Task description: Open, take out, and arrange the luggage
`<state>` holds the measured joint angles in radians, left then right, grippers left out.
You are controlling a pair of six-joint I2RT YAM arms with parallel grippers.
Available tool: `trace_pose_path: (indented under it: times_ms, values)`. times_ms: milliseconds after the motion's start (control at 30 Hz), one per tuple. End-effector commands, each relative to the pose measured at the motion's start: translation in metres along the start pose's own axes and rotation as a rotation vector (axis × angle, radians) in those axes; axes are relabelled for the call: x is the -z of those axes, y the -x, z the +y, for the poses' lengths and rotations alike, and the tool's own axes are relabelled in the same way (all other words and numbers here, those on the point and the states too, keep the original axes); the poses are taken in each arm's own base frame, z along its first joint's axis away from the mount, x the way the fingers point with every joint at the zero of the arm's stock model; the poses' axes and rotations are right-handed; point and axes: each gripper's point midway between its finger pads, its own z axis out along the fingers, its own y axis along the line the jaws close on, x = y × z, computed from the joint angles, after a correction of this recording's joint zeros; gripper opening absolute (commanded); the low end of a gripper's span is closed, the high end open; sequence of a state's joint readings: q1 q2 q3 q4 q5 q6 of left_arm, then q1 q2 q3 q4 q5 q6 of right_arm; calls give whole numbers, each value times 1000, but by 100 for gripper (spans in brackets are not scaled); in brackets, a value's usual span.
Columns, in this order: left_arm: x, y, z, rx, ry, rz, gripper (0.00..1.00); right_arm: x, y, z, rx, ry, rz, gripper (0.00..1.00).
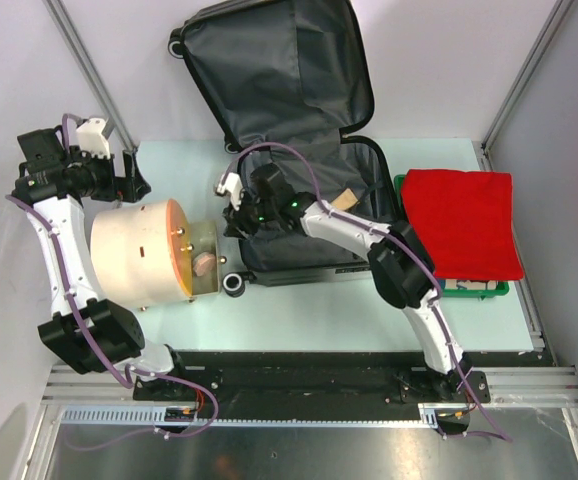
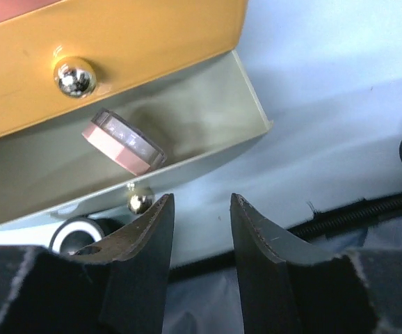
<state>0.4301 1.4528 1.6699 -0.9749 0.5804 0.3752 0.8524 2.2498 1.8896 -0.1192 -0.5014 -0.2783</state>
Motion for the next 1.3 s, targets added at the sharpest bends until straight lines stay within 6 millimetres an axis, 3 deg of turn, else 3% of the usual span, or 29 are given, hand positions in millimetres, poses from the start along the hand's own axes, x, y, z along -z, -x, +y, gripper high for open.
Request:
trace_pose_path:
  times_ms: [0,133,267,467,533,700,833,1100,1267]
  values:
    - [19,21,-10,-65,5,-71,100,39,23,25,36,142,0,41]
    - [17,13,-11,-45,3,-53,100,37,0,46,84,240,63,34]
    - [16,6,-13,-26,3,-41,100,18,-17,61,95,305,100,32]
    - [19,-5,-18,-4,2,-23,100,-2,-5,64,150,288,65,31]
    - [18,-9,-19,3,0,-14,100,-10,-12,71,182,290,90,28]
    - [21,-9,-21,11,0,-21,100,-23,-34,58,228,187,176,16]
    - [17,-14,-24,28,-17,-8,100,-31,-42,62,230,209,176,15]
    - [4,-43,-24,64,-37,59,100,-62,-16,72,153,244,20,18]
    - [-7,-58,-23,111,-56,104,99,-64,19,87,71,279,-167,21]
